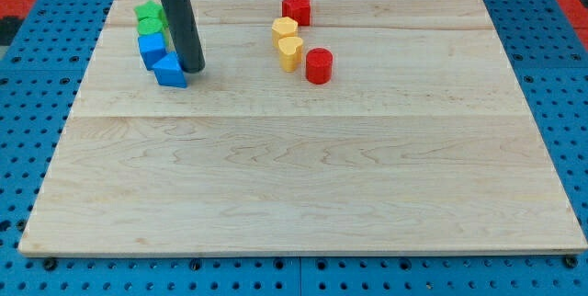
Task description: Nudge the red circle a bit left
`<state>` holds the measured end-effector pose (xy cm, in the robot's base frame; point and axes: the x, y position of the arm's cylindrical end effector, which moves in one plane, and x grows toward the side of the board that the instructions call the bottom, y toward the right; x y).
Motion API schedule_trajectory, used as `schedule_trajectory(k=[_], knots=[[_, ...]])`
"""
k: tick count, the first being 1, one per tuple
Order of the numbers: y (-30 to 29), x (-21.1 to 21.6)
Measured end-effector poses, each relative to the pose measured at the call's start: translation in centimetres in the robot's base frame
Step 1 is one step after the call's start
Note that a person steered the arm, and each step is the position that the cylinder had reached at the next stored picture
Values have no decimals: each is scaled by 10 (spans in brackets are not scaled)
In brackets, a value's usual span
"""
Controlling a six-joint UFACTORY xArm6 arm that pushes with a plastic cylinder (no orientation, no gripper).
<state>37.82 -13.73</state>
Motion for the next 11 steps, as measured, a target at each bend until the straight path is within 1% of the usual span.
schedule_trajectory(k=[1,2,4,5,6,7,9,10,11], knots=[[10,45],[50,22],[215,41],[249,4],[220,-31],[182,-31],[157,-4],[158,-4],[200,23]])
